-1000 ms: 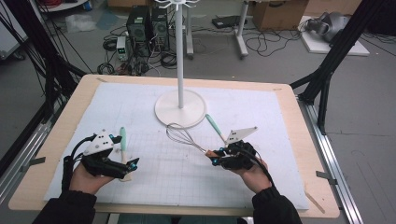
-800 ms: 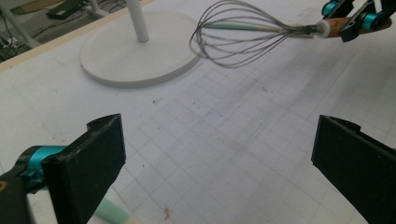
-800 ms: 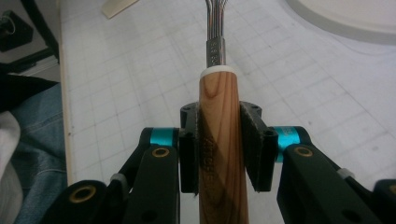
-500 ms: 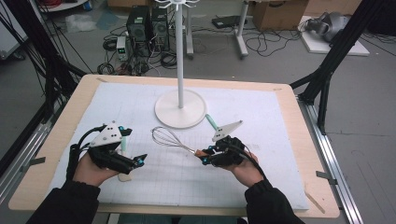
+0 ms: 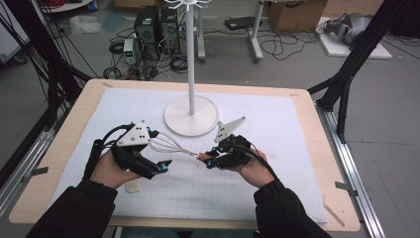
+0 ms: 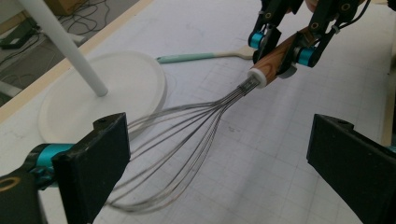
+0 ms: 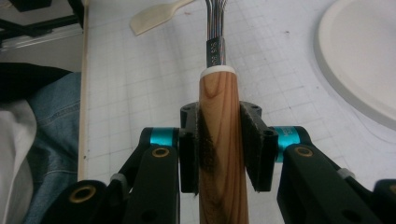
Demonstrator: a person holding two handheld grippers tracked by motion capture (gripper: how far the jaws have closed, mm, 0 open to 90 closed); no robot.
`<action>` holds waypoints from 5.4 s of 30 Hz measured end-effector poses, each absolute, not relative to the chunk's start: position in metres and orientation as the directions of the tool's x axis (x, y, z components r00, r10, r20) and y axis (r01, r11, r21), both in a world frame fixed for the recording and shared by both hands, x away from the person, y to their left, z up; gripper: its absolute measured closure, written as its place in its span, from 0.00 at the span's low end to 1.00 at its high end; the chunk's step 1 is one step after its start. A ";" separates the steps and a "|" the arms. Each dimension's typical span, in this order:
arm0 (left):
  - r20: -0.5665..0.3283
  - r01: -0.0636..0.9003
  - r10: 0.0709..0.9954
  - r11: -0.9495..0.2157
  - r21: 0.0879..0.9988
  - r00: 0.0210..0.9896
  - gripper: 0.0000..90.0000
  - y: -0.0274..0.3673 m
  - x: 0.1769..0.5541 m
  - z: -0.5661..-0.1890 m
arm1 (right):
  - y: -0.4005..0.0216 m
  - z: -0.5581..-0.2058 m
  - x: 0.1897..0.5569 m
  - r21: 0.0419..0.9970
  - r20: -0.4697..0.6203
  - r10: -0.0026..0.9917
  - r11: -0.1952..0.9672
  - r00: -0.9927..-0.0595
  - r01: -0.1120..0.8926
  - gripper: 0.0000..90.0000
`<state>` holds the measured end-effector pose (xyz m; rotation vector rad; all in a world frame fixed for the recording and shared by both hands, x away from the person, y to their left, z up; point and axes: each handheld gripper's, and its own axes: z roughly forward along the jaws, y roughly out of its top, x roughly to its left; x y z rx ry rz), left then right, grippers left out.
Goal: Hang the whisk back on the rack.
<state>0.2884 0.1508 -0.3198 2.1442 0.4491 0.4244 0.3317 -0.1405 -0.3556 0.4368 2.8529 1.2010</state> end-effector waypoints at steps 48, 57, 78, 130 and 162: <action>0.122 0.112 0.295 -0.664 0.739 0.948 0.46 0.125 0.290 -0.333 | -0.111 -0.346 0.328 0.639 0.103 0.105 0.755 -0.989 0.147 0.78; 0.114 0.116 0.267 -0.712 0.693 0.957 0.56 0.119 0.289 -0.335 | -0.112 -0.344 0.325 0.634 0.089 0.097 0.762 -0.991 0.131 0.78; 0.051 0.167 0.237 -0.806 0.567 0.970 0.78 0.105 0.301 -0.338 | -0.102 -0.340 0.323 0.613 0.051 0.055 0.787 -0.997 0.075 0.78; 0.107 0.049 0.142 -0.796 0.603 0.984 0.94 0.122 0.292 -0.335 | -0.135 -0.323 0.320 0.750 0.033 0.013 0.660 -0.999 0.033 0.80; 0.057 0.090 0.183 -0.703 0.706 0.981 0.94 0.137 0.299 -0.329 | -0.147 -0.318 0.329 0.879 0.138 0.054 0.453 -0.989 0.148 0.79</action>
